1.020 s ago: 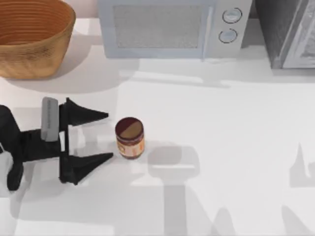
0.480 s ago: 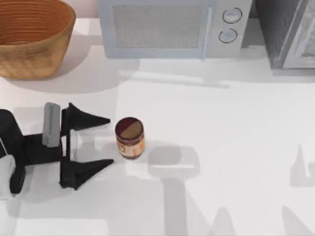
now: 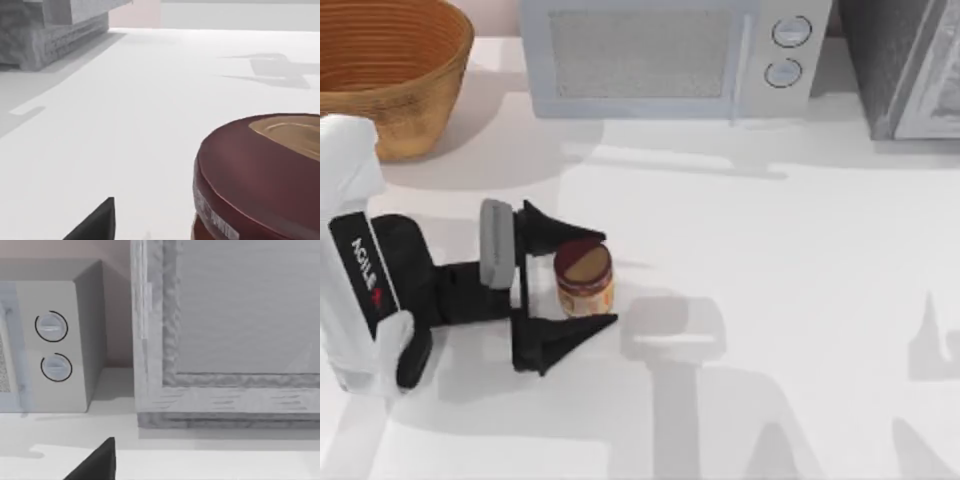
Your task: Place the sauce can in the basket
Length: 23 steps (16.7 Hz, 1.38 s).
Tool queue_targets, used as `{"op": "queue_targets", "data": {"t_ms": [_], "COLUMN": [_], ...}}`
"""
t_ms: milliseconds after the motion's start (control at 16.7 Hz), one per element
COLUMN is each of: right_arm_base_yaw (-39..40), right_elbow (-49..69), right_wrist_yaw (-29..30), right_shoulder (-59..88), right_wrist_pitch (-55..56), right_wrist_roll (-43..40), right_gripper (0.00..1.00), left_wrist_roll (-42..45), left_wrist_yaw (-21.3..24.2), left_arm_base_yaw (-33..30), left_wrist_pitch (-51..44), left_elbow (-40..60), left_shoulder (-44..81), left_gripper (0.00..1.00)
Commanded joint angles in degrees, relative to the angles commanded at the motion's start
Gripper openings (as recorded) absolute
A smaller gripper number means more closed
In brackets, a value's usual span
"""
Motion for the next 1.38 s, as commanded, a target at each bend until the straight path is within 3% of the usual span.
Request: {"op": "queue_targets", "data": {"t_ms": [300, 1080, 1380], "right_arm_base_yaw": [0.0, 0.0, 0.0], "right_elbow": [0.0, 0.0, 0.0], "right_wrist_yaw": [0.0, 0.0, 0.0], "right_shoulder": [0.0, 0.0, 0.0], "right_wrist_pitch": [0.0, 0.0, 0.0], "right_wrist_roll": [0.0, 0.0, 0.0], "right_gripper": [1.00, 1.00, 1.00], "left_wrist_roll": [-0.2, -0.2, -0.2], "left_wrist_yaw": [-1.4, -1.4, -1.4], "left_arm_base_yaw": [-1.4, -1.4, -1.4], "left_wrist_pitch": [0.0, 0.0, 0.0], "left_elbow": [0.4, 0.4, 0.4], "left_shoulder": [0.2, 0.2, 0.2], "left_gripper": [1.00, 0.02, 0.00]}}
